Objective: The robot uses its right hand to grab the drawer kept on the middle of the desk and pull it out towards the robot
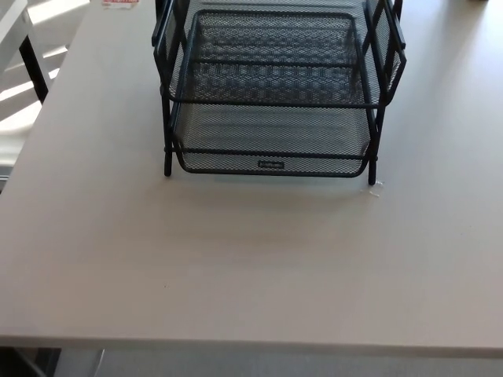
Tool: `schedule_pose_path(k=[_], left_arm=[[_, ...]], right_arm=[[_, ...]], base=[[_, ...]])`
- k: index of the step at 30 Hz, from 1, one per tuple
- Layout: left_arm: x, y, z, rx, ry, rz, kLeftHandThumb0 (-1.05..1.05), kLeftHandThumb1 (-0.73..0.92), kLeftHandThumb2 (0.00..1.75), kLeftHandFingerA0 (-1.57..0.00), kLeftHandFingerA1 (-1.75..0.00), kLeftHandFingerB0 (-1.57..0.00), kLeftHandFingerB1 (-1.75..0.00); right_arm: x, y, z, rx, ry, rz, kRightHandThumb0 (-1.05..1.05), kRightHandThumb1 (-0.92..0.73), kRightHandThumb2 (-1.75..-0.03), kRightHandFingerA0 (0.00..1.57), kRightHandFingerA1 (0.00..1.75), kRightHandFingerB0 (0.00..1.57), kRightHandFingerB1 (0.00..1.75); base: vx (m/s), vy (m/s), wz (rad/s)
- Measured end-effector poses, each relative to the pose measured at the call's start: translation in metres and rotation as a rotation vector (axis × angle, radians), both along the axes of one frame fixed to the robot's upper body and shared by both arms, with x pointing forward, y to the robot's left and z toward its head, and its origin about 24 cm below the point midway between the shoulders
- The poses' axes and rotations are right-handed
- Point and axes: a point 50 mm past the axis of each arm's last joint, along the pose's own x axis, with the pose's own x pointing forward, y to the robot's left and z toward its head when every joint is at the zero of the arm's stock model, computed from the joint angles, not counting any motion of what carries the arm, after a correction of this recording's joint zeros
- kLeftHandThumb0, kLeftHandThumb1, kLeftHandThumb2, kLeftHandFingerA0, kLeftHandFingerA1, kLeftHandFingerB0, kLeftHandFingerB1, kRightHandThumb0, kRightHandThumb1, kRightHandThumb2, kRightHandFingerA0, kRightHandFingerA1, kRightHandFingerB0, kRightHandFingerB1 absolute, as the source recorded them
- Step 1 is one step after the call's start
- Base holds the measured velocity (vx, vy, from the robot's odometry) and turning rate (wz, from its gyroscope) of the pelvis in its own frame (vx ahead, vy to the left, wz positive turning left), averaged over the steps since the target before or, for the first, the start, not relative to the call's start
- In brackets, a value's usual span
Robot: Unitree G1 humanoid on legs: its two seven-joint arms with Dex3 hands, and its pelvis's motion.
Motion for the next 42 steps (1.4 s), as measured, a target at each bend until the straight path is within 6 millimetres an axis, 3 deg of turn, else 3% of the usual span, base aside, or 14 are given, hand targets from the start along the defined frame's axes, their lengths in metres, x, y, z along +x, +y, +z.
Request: schedule_pose_path(k=[5,8,9,14,15,17,21,22,25,26,27,28,30,42], left_arm=[[-0.001,0.000,0.000,0.000,0.004,0.000,-0.34,0.69,0.60,-0.58,-0.83,-0.61,-0.60],[0.000,-0.001,0.000,-0.003,0.001,-0.004,-0.30,0.68,0.60,-0.59,-0.81,-0.60,-0.57],[0.000,-0.001,0.000,-0.003,0.003,-0.003,-0.31,0.68,0.60,-0.60,-0.83,-0.60,-0.58],[-0.001,0.000,0.000,-0.001,0.005,0.001,-0.32,0.68,0.60,-0.60,-0.82,-0.59,-0.56],[-0.001,0.000,0.000,-0.001,0.004,0.002,-0.32,0.68,0.60,-0.60,-0.82,-0.59,-0.56],[0.000,0.000,0.001,-0.001,-0.001,0.002,-0.32,0.68,0.60,-0.60,-0.84,-0.58,-0.57],[-0.001,0.001,0.003,0.001,-0.004,0.005,-0.32,0.68,0.60,-0.60,-0.86,-0.58,-0.60],[-0.002,0.002,0.003,0.002,-0.004,0.008,-0.32,0.68,0.60,-0.60,-0.87,-0.59,-0.60],[-0.002,0.003,0.003,0.005,-0.004,0.014,-0.33,0.69,0.59,-0.61,-0.88,-0.60,-0.62],[-0.002,0.003,0.003,0.005,-0.005,0.014,-0.31,0.69,0.60,-0.60,-0.88,-0.61,-0.63],[-0.002,0.004,0.004,0.005,-0.007,0.014,-0.32,0.69,0.60,-0.58,-0.87,-0.59,-0.63],[-0.002,0.004,0.004,0.004,-0.009,0.013,-0.34,0.70,0.59,-0.59,-0.89,-0.60,-0.63],[-0.002,0.003,0.005,0.004,-0.015,0.009,-0.33,0.69,0.59,-0.60,-0.89,-0.60,-0.63],[-0.003,0.001,0.006,0.001,-0.020,0.002,-0.32,0.71,0.60,-0.59,-0.90,-0.59,-0.64]], right_arm=[[0.001,0.000,0.000,-0.007,0.003,0.006,-0.87,-0.92,-0.94,0.16,0.52,0.07,0.37],[-0.012,-0.002,0.001,0.029,0.012,-0.005,-0.59,-0.58,-0.58,0.52,0.49,0.26,0.32],[-0.019,-0.004,0.001,0.046,0.022,-0.018,-0.67,-0.49,-0.84,0.25,0.54,0.16,0.43],[-0.048,-0.019,0.008,0.106,0.059,-0.091,-0.81,-0.62,-0.60,0.13,0.41,0.21,0.31],[-0.051,-0.023,0.011,0.116,0.059,-0.106,-0.39,-0.32,-0.95,0.04,0.54,0.00,0.49],[-0.054,-0.030,0.015,0.135,0.048,-0.144,-0.80,-0.65,-0.61,0.19,0.43,0.23,0.33],[-0.056,-0.040,0.025,0.157,0.028,-0.177,-0.89,-0.58,-0.92,0.30,0.61,0.19,0.42],[-0.056,-0.043,0.028,0.153,0.019,-0.179,-0.80,-0.67,-0.61,0.27,0.51,0.22,0.30],[-0.051,-0.050,0.038,0.143,-0.017,-0.185,-0.81,-0.69,-0.61,0.21,0.51,0.20,0.30],[-0.049,-0.051,0.041,0.141,-0.029,-0.183,-0.83,-0.55,-0.94,0.25,0.57,0.14,0.42],[-0.047,-0.052,0.046,0.135,-0.040,-0.179,-0.83,-0.69,-0.62,0.34,0.51,0.19,0.29],[-0.045,-0.053,0.048,0.130,-0.046,-0.176,-0.83,-0.56,-0.94,0.30,0.57,0.10,0.40],[-0.041,-0.061,0.056,0.111,-0.076,-0.203,-0.86,-0.74,-0.63,0.45,0.50,0.19,0.28],[-0.023,-0.085,0.100,-0.013,-0.209,-0.251,-0.82,-0.71,-0.62,0.51,0.67,0.20,0.30]], base=[[0.00,0.000,0.00],[0.00,0.000,0.00],[0.00,0.000,0.00],[0.00,0.000,0.00],[0.00,0.000,0.00],[0.00,0.000,0.00],[0.00,0.000,0.00],[0.00,0.000,0.00],[0.00,0.000,0.00],[0.00,0.000,0.00],[0.00,0.000,0.00],[0.00,0.000,0.00],[0.00,0.000,0.00],[0.00,0.000,0.00]])
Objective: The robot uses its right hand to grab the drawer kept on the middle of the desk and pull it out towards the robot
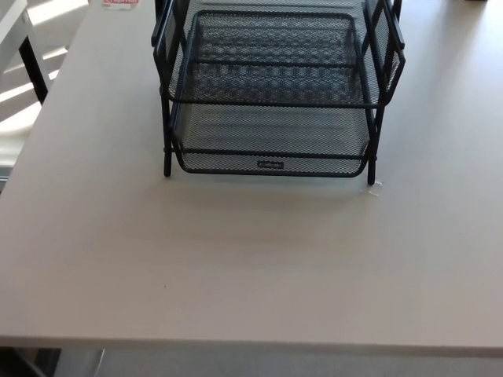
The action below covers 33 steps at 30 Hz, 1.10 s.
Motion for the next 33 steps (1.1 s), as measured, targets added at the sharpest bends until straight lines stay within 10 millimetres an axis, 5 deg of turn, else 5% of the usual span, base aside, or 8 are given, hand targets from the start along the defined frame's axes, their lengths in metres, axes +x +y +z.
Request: schedule_pose_path(k=[2,4,6,10,15,20,24,33], left_arm=[[0.000,-0.001,0.001,-0.001,-0.002,-0.002,-0.32,0.71,0.60,-0.59,-0.90,-0.59,-0.64],[0.000,-0.002,0.001,-0.003,-0.001,-0.007,-0.32,0.71,0.60,-0.60,-0.90,-0.60,-0.63],[0.000,-0.002,0.001,-0.003,-0.001,-0.008,-0.32,0.70,0.60,-0.61,-0.89,-0.60,-0.63],[-0.001,-0.002,0.000,-0.003,0.000,-0.007,-0.31,0.70,0.59,-0.61,-0.89,-0.60,-0.61],[-0.001,-0.001,0.001,-0.001,-0.001,-0.003,-0.30,0.69,0.60,-0.60,-0.89,-0.61,-0.64],[-0.003,-0.001,0.001,-0.001,0.003,-0.002,-0.34,0.69,0.60,-0.61,-0.87,-0.59,-0.60],[-0.004,0.000,0.001,0.001,0.005,0.000,-0.34,0.70,0.61,-0.59,-0.88,-0.58,-0.63],[-0.006,0.000,0.002,-0.002,0.011,0.003,-0.32,0.69,0.60,-0.60,-0.87,-0.58,-0.60]], right_arm=[[0.002,-0.001,0.007,-0.014,-0.028,-0.007,-0.92,-0.59,-0.97,0.37,0.63,0.13,0.42],[0.005,-0.002,0.018,-0.035,-0.064,-0.012,-0.84,-0.71,-0.62,0.26,0.55,0.17,0.34],[0.009,-0.002,0.029,-0.056,-0.106,-0.013,-0.83,-0.56,-0.93,0.20,0.57,0.11,0.43],[0.018,-0.003,0.055,-0.102,-0.187,-0.016,-0.81,-0.70,-0.61,0.20,0.54,0.17,0.37],[0.029,0.005,0.090,-0.172,-0.339,0.016,-0.83,-0.57,-0.95,0.34,0.60,0.13,0.47],[0.039,0.024,0.117,-0.232,-0.508,0.078,-0.86,-0.72,-0.62,0.14,0.60,0.14,0.45],[0.052,0.036,0.141,-0.308,-0.652,0.108,-0.88,-0.59,-0.98,0.13,0.56,0.10,0.52],[0.078,0.088,0.198,-0.476,-0.875,0.327,-0.89,-0.77,-0.64,0.13,0.59,0.17,0.44]], base=[[0.00,0.000,0.00],[0.00,0.000,0.00],[0.00,0.000,0.00],[0.00,0.000,0.00],[0.00,0.000,0.00],[0.00,0.000,0.00],[0.00,0.000,0.00],[0.00,0.000,0.00]])
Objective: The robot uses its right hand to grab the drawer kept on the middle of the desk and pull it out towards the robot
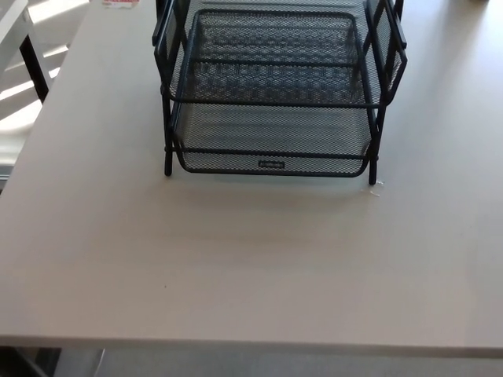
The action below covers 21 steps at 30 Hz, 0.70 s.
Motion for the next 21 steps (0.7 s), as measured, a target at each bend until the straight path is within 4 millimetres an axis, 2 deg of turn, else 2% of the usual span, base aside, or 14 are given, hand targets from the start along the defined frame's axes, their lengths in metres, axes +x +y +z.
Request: schedule_pose_path(k=[3,6,8,12,13,14,16,18,19,20,21], left_arm=[[0.000,0.001,0.000,-0.001,0.003,0.003,-0.33,0.69,0.60,-0.59,-0.83,-0.59,-0.56],[-0.001,0.001,0.000,0.000,0.007,0.007,-0.33,0.67,0.60,-0.60,-0.86,-0.59,-0.60],[-0.001,0.001,-0.001,-0.001,0.007,0.009,-0.33,0.69,0.60,-0.59,-0.88,-0.58,-0.63],[0.000,0.001,-0.001,-0.002,0.003,0.010,-0.34,0.68,0.60,-0.59,-0.87,-0.57,-0.60],[-0.001,0.001,-0.001,-0.003,0.004,0.011,-0.32,0.68,0.60,-0.59,-0.87,-0.58,-0.60],[-0.001,0.002,-0.002,-0.004,0.005,0.013,-0.33,0.68,0.60,-0.60,-0.87,-0.58,-0.60],[-0.001,0.002,-0.002,-0.004,0.004,0.016,-0.32,0.67,0.59,-0.60,-0.87,-0.59,-0.60],[0.000,0.002,-0.002,-0.006,0.000,0.015,-0.33,0.68,0.60,-0.58,-0.84,-0.58,-0.58],[0.001,0.002,-0.002,-0.007,-0.001,0.013,-0.32,0.69,0.60,-0.58,-0.85,-0.58,-0.59],[0.001,0.001,-0.002,-0.007,-0.001,0.012,-0.32,0.69,0.60,-0.59,-0.84,-0.59,-0.59],[0.001,0.001,-0.002,-0.007,-0.001,0.011,-0.32,0.68,0.60,-0.59,-0.83,-0.59,-0.58]], right_arm=[[0.006,0.013,0.008,-0.043,-0.034,0.051,-0.89,-0.78,-0.64,0.06,0.59,0.14,0.45],[0.013,0.022,0.014,-0.074,-0.048,0.094,-0.85,-0.75,-0.64,0.11,0.57,0.16,0.42],[0.019,0.031,0.017,-0.092,-0.063,0.134,-0.84,-0.74,-0.63,0.22,0.62,0.25,0.38],[0.034,0.047,0.022,-0.150,-0.103,0.219,-0.88,-0.78,-0.64,0.13,0.55,0.17,0.37],[0.037,0.051,0.023,-0.157,-0.110,0.239,-0.84,-0.73,-0.62,0.21,0.50,0.25,0.32],[0.041,0.055,0.024,-0.162,-0.119,0.262,-0.84,-0.75,-0.62,0.16,0.46,0.23,0.31],[0.048,0.065,0.026,-0.166,-0.138,0.316,-0.81,-0.71,-0.62,0.21,0.44,0.24,0.31],[0.054,0.074,0.025,-0.161,-0.156,0.366,-0.84,-0.76,-0.63,0.12,0.45,0.15,0.34],[0.056,0.078,0.024,-0.160,-0.156,0.390,-0.40,-0.37,-1.00,0.00,0.52,0.00,0.50],[0.058,0.082,0.023,-0.159,-0.156,0.407,-0.40,-0.38,-1.01,0.00,0.52,0.00,0.50],[0.060,0.086,0.023,-0.159,-0.155,0.424,-0.83,-0.76,-0.63,0.13,0.43,0.17,0.35]], base=[[0.00,0.000,0.00],[0.00,0.000,0.00],[0.00,0.000,0.00],[0.00,0.000,0.00],[0.00,0.000,0.00],[0.00,0.000,0.00],[0.00,0.000,0.00],[0.00,0.000,0.00],[0.00,0.000,0.00],[0.00,0.000,0.00],[0.00,0.000,0.00]])
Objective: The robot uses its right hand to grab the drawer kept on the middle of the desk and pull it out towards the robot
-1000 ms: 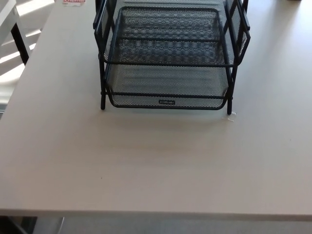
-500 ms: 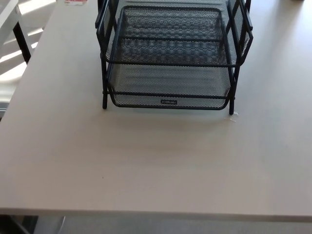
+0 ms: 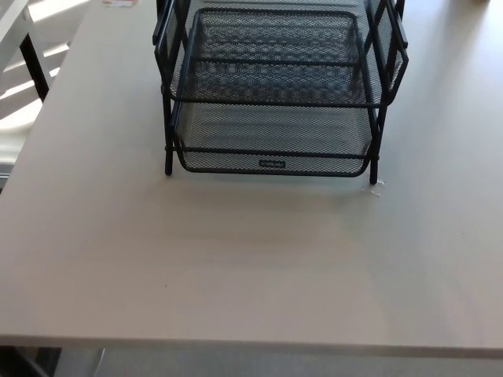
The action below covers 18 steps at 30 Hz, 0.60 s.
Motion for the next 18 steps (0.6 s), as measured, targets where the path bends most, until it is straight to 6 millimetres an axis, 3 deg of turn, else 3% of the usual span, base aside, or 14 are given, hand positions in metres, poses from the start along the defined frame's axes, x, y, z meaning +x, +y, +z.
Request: schedule_pose_path(k=[4,5,11,12,13,18], left_arm=[[0.000,-0.002,0.000,-0.002,0.004,-0.009,-0.33,0.69,0.60,-0.60,-0.87,-0.58,-0.61],[0.000,-0.002,0.000,-0.003,0.005,-0.011,-0.33,0.67,0.60,-0.60,-0.86,-0.58,-0.59],[0.000,-0.003,0.000,-0.001,0.007,-0.018,-0.32,0.68,0.60,-0.59,-0.87,-0.58,-0.60],[-0.001,-0.004,0.000,-0.001,0.008,-0.020,-0.32,0.68,0.60,-0.59,-0.87,-0.58,-0.60],[-0.001,-0.004,0.000,-0.001,0.009,-0.023,-0.32,0.68,0.60,-0.59,-0.85,-0.58,-0.58],[0.001,-0.004,0.001,0.001,0.005,-0.025,-0.31,0.68,0.60,-0.58,-0.85,-0.57,-0.58]], right_arm=[[0.004,0.017,-0.001,-0.019,0.003,0.075,-0.82,-0.75,-0.63,0.14,0.43,0.17,0.33],[0.005,0.020,-0.002,-0.022,0.003,0.086,-0.40,-0.38,-1.00,0.01,0.53,0.00,0.50],[0.008,0.042,-0.004,-0.050,0.036,0.188,-0.40,-0.36,-0.99,0.01,0.52,0.00,0.49],[0.009,0.046,-0.005,-0.052,0.045,0.203,-0.40,-0.36,-0.99,0.01,0.52,0.00,0.49],[0.009,0.049,-0.006,-0.050,0.050,0.220,-0.84,-0.73,-0.63,0.12,0.41,0.18,0.36],[0.015,0.072,-0.014,-0.053,0.075,0.316,-0.85,-0.75,-0.63,0.15,0.40,0.17,0.33]], base=[[0.00,0.000,0.00],[0.00,0.000,0.00],[0.00,0.000,0.00],[0.00,0.000,0.00],[0.00,0.000,0.00],[0.00,0.000,0.00]])
